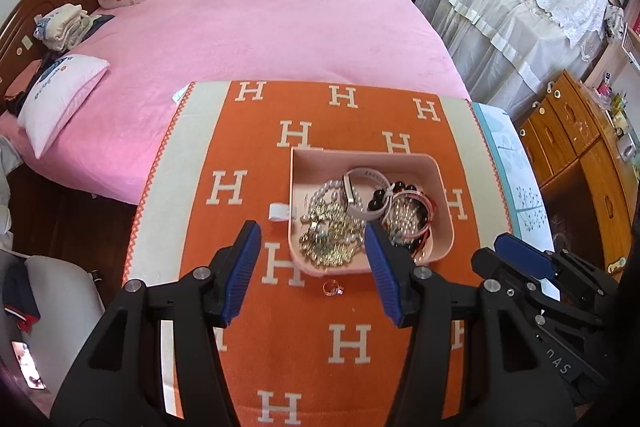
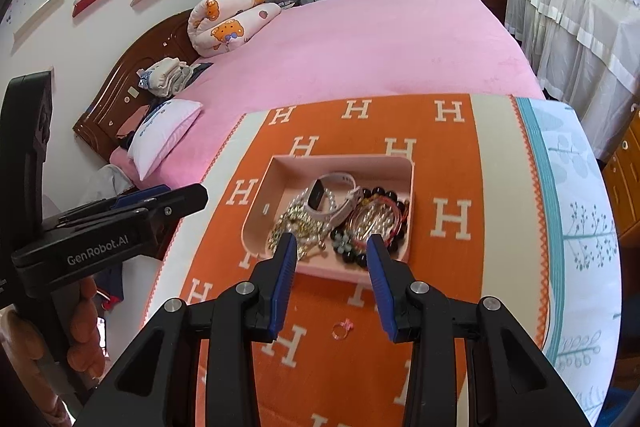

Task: Organize jewelry
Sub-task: 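Withdraw both grippers from the box toward the two rings, then grasp the pink-stone ring with the right gripper, then grasp the silver ring with the left gripper while the right gripper holds the pink ring, then lower both rings into the pink box and open both grippers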

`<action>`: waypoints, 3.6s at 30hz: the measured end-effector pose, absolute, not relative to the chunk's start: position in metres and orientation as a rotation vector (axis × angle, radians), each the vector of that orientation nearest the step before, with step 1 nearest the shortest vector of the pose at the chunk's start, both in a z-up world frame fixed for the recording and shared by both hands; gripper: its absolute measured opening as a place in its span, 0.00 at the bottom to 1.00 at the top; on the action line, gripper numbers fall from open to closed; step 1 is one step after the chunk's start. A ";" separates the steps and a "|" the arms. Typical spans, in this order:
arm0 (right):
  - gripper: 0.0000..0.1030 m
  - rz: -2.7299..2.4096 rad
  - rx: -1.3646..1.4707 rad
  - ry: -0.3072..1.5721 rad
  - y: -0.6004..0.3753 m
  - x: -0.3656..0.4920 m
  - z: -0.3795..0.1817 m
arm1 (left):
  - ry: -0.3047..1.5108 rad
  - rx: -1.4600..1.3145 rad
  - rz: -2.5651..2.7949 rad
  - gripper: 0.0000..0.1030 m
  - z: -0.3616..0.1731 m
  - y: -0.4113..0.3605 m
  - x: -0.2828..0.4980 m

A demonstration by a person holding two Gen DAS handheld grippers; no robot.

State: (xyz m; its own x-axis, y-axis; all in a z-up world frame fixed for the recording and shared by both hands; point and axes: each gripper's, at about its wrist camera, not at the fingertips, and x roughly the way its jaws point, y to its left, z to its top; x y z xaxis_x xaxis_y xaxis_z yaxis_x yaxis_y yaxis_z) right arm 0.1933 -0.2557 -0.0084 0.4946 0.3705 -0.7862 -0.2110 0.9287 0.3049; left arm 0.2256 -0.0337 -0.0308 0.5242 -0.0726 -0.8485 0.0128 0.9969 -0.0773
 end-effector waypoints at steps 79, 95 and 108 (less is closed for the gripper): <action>0.08 0.388 0.009 1.131 -0.236 0.164 -0.136 | 1.195 -0.034 0.042 0.18 -0.183 -0.085 0.221; 0.08 0.431 0.089 0.934 -0.230 0.156 -0.044 | 1.035 -0.329 -0.071 0.17 -0.073 -0.020 0.183; 0.08 0.466 0.080 0.779 -0.215 0.198 0.025 | 0.964 -0.267 -0.068 0.18 -0.044 -0.031 0.233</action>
